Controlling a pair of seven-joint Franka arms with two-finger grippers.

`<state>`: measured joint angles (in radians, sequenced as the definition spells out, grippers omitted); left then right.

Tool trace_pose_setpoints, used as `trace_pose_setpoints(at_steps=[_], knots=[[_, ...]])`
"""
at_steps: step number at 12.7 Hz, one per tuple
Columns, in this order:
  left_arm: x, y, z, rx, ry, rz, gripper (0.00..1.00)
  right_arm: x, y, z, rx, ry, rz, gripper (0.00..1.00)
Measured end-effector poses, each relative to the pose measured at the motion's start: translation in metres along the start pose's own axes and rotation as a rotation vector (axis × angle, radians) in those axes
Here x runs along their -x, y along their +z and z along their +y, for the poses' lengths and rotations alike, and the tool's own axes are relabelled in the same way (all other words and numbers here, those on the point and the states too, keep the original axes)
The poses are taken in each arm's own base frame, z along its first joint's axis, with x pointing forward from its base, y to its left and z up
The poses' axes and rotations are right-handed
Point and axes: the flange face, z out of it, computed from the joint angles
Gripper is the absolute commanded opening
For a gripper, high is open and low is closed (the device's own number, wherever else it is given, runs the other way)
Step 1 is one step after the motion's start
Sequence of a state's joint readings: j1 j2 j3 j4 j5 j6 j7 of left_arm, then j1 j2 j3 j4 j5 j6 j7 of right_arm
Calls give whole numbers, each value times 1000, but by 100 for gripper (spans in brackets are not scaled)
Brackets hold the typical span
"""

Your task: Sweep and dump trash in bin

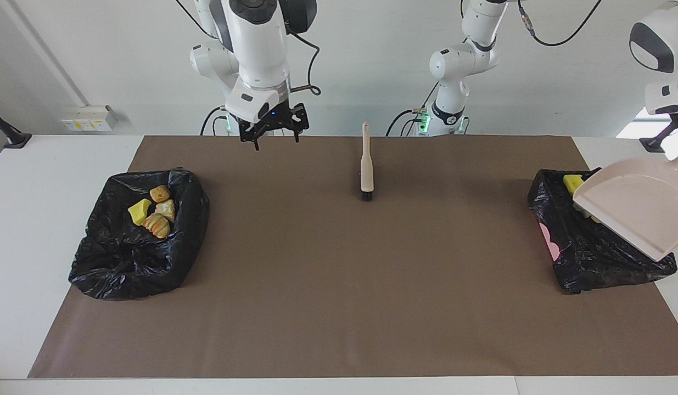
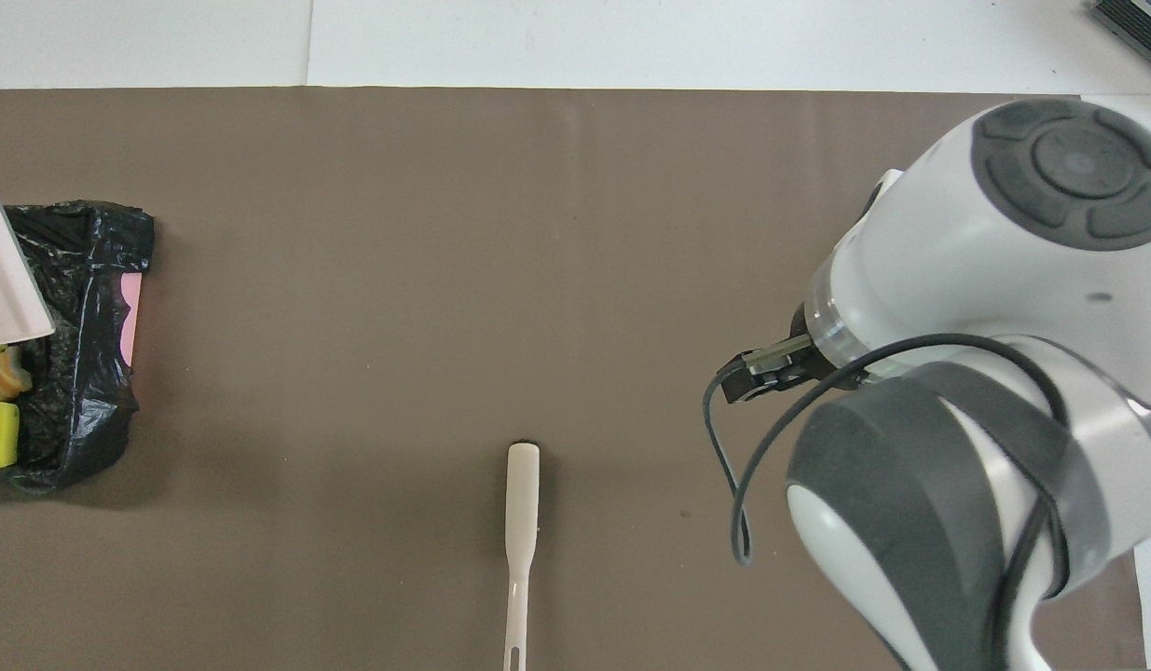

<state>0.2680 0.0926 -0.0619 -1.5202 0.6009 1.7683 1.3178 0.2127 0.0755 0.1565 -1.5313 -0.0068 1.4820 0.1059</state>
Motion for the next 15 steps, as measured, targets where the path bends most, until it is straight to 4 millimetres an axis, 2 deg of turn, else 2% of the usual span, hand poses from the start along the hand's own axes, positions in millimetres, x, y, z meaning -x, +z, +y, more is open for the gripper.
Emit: trace_pose_setpoints(at_steps=[3,6,8,12,15], knots=[[-23,-1,7,81,-146,177,0,-2,-4,48,-10,36,9,100],[-75,-13,30,203,-339,280,0,1,-11,114,-11,110,25,100],[-114,-26,51,291,-477,331,0,5,-12,147,8,165,33,100],[-210,-64,100,444,-732,352,0,16,-13,210,7,275,56,100],[-296,-100,152,490,-805,382,0,23,-12,236,3,319,58,100]])
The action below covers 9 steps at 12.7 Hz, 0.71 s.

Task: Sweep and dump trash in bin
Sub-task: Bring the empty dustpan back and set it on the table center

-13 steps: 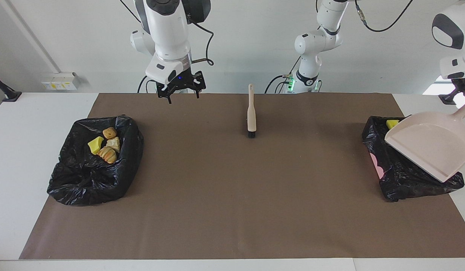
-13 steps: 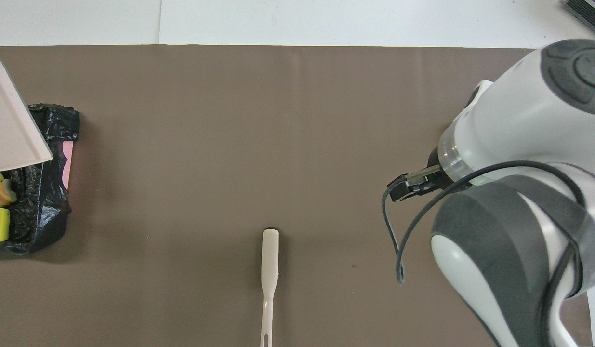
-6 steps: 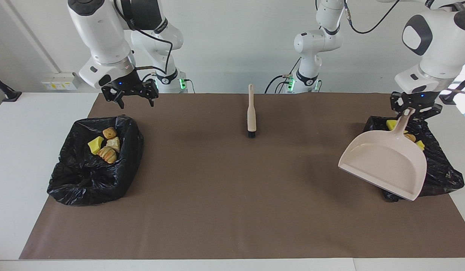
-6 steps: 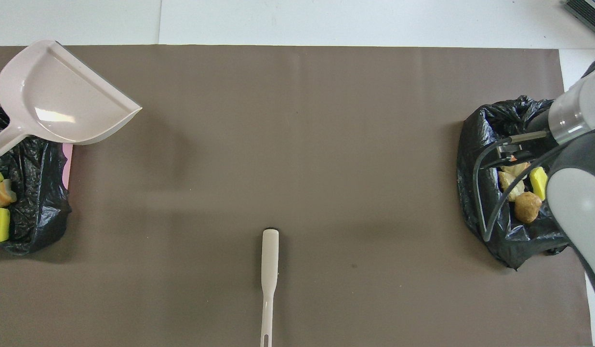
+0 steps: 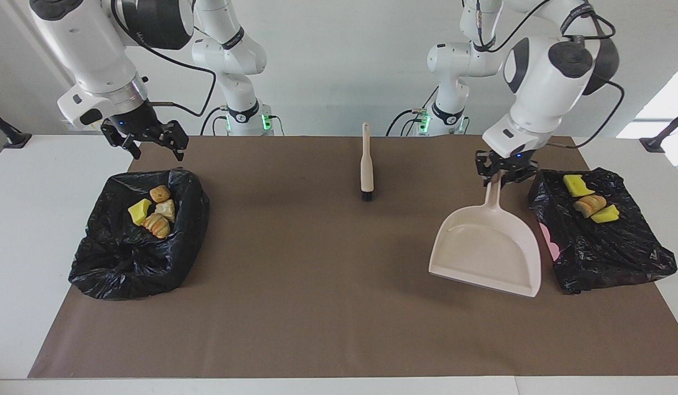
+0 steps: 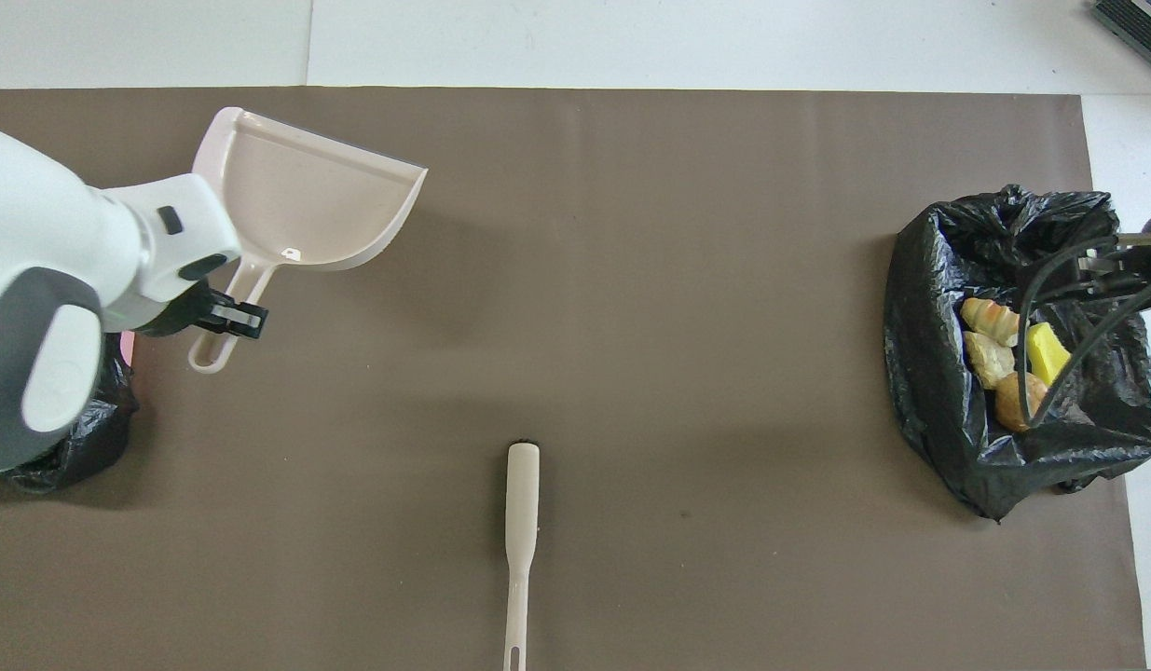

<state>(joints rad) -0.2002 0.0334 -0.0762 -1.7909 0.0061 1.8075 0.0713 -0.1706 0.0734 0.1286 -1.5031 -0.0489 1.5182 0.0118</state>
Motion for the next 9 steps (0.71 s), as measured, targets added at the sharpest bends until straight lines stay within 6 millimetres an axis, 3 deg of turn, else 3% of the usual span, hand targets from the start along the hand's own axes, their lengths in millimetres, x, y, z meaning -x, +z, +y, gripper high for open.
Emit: trace_pose_setpoints(at_steps=[2,4,6,7,9], knots=[[-6,16,60,35,-2,25,0,-2,-2,8,-1,-4,23,100],[-9,35,105,52,-37,38,0,-2,-4,9,0,-7,29,100],[-20,69,158,65,-82,65,0,3,-12,9,2,-4,43,100],[-24,85,177,70,-85,67,0,8,-18,9,3,-1,51,100],[-31,107,194,76,-81,75,0,16,-30,8,7,-1,71,100]])
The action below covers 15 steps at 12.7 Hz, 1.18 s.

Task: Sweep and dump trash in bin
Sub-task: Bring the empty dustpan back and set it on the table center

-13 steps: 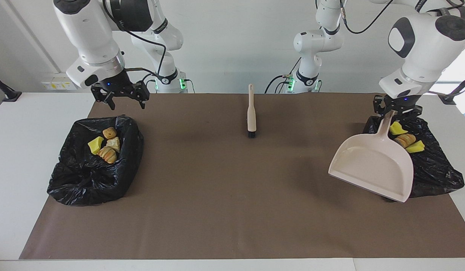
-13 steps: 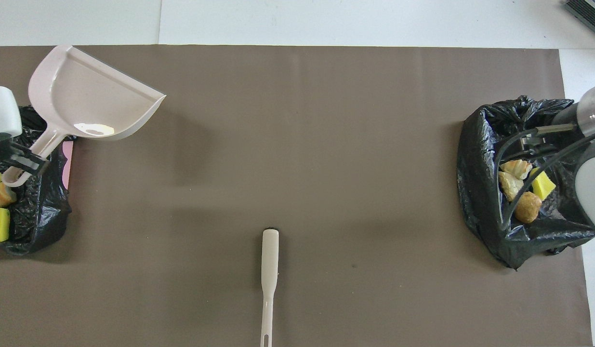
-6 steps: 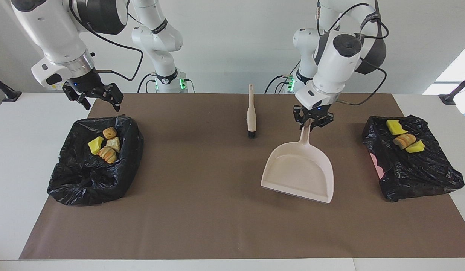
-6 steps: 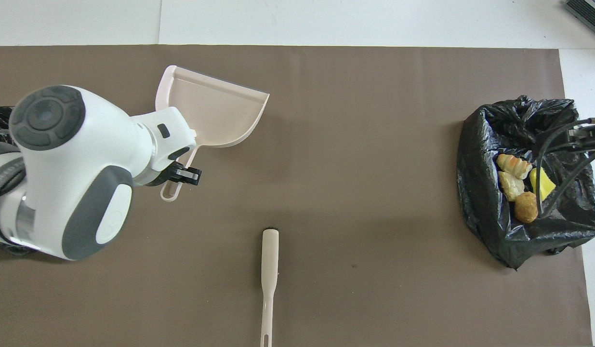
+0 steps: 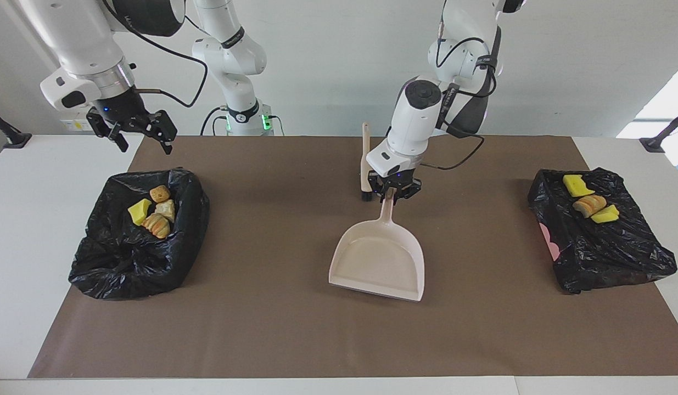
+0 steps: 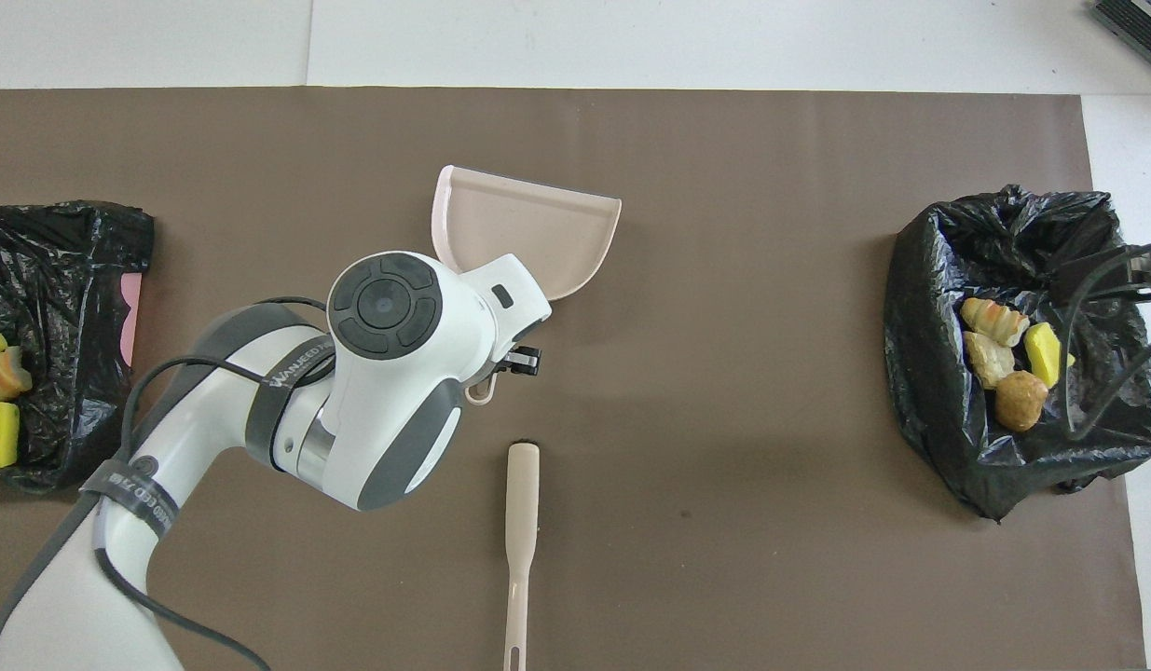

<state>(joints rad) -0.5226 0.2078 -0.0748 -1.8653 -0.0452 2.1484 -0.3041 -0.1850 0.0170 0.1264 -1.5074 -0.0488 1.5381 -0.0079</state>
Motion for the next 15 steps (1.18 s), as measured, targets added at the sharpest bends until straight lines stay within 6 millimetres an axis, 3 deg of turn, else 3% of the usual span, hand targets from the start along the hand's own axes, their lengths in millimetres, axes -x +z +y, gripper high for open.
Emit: trace_pose_setpoints(at_steps=[4,7,10,13,14,15], knots=[[-8,22,9,14,-41,30,0,18,-12,-3,2,30,-39,100],[-13,33,13,16,-105,28,0,21,-10,-2,2,54,-57,100],[-7,51,34,9,-115,5,0,25,-7,-2,2,56,-92,100],[-8,56,36,7,-123,1,0,28,-9,-2,1,56,-98,100],[-8,57,36,6,-137,-1,60,28,-9,-3,0,54,-97,100],[-9,58,36,6,-165,-1,100,28,-9,-4,-1,53,-96,100]])
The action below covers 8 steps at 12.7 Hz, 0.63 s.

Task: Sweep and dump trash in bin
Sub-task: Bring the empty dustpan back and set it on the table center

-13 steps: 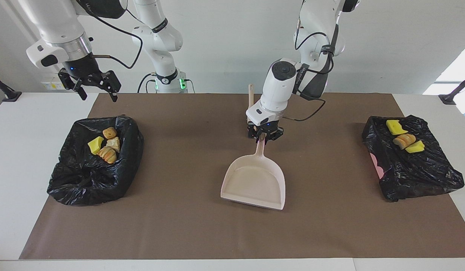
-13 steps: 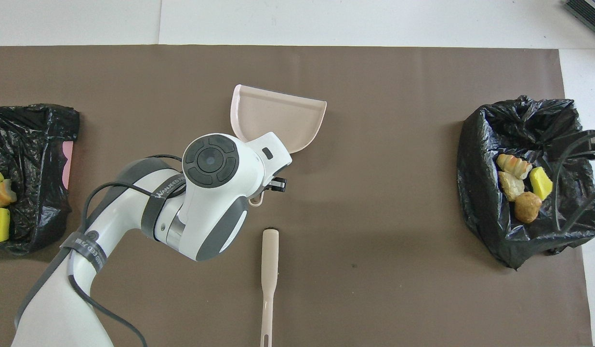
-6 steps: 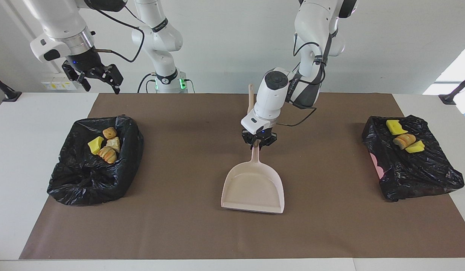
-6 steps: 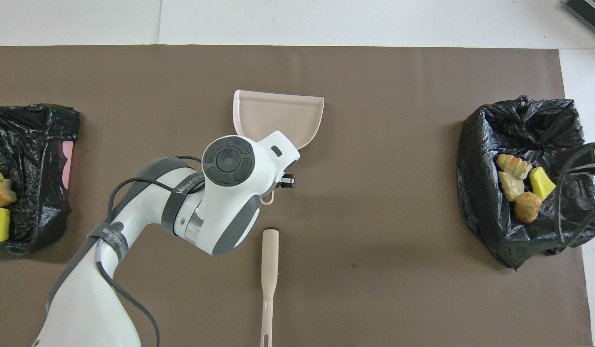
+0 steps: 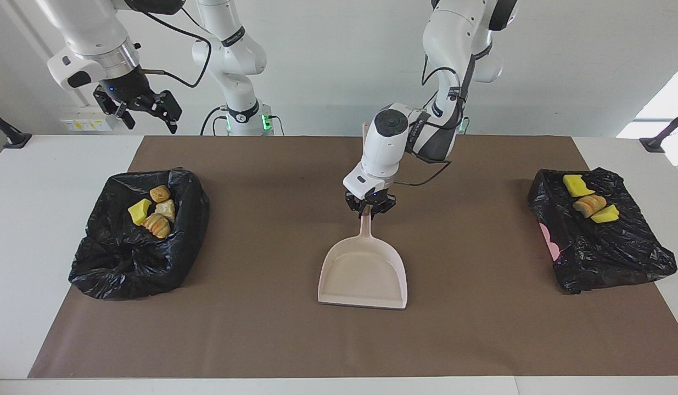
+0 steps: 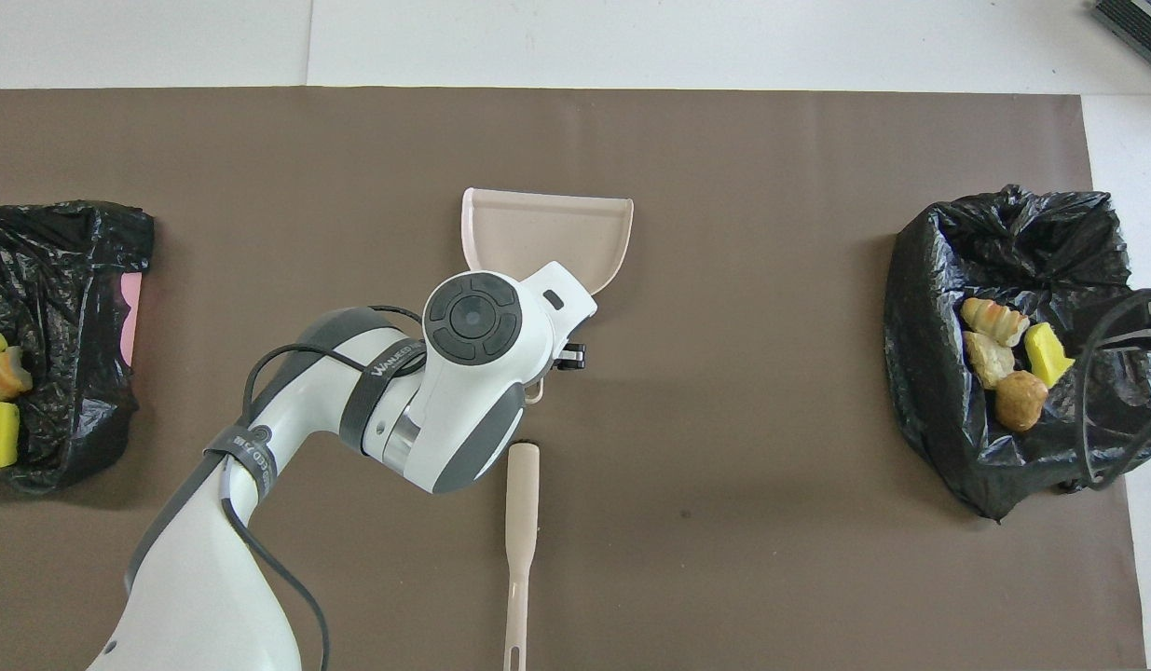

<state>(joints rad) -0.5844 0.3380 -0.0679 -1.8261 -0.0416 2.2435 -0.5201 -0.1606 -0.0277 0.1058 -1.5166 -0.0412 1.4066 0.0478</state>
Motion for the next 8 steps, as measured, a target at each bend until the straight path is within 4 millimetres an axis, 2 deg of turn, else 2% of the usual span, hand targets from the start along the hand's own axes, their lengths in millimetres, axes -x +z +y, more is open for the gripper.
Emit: trace_pose_setpoints(at_steps=[4,8], knots=[[-16,-15,-7,12,-96,35,100,1,-1,-1,-5,-6,2,100],[-38,-53,-61,-16,-152,32,100,1,-1,-2,-20,-5,1,100]])
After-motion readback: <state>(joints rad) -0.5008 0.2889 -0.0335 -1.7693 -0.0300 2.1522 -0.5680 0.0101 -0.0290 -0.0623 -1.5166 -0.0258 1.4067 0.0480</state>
